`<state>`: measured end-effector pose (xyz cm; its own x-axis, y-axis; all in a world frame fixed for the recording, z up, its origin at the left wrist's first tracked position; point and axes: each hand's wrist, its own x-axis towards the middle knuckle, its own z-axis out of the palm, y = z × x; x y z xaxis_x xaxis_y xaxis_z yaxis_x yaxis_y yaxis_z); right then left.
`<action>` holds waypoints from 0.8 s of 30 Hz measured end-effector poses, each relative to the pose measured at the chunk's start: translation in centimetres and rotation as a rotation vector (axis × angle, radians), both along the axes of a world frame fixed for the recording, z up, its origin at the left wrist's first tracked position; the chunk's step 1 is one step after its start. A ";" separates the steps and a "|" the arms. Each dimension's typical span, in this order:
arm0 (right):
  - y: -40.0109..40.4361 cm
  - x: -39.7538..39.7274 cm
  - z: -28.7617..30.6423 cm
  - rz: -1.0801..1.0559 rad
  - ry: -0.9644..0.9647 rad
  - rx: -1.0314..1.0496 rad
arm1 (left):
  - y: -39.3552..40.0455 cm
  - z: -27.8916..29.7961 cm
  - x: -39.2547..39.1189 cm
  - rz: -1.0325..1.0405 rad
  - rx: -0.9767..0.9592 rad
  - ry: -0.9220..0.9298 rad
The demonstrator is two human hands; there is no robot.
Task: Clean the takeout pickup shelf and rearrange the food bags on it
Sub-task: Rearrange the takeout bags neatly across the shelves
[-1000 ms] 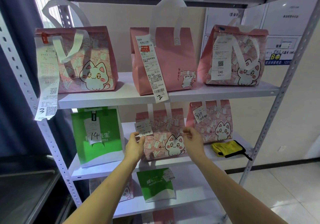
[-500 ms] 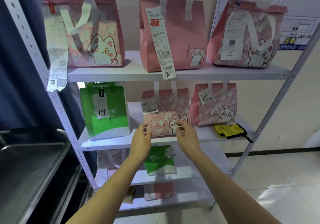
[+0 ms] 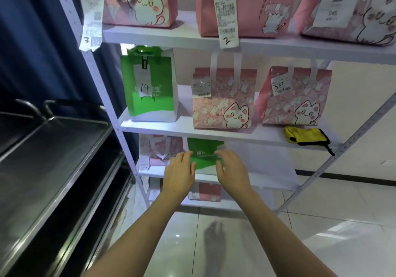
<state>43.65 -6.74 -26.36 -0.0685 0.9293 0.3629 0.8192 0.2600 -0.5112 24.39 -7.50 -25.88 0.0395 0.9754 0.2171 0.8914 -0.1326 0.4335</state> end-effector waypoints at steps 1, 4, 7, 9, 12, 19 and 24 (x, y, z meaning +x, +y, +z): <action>-0.7 -0.2 -0.5 0.008 -0.013 -0.002 | -0.8 -0.4 0.0 0.019 -0.015 0.010; -2.4 -0.8 -1.9 0.041 -0.042 -0.015 | -3.3 -1.5 -0.4 0.069 -0.052 0.036; -3.7 -1.7 -3.0 0.093 -0.043 -0.050 | -5.7 -2.6 -1.4 0.126 -0.075 0.012; -4.4 -2.5 -3.6 0.125 -0.048 -0.071 | -7.2 -3.2 -2.2 0.161 -0.084 0.026; -5.5 -4.0 -4.4 0.162 -0.044 -0.091 | -9.3 -3.7 -3.3 0.196 -0.085 0.027; -7.1 -7.7 -4.7 0.230 -0.025 -0.106 | -11.3 -4.3 -6.6 0.248 -0.122 0.024; -6.3 -10.5 -6.0 0.219 -0.049 -0.154 | -10.7 -4.7 -9.4 0.264 -0.128 -0.009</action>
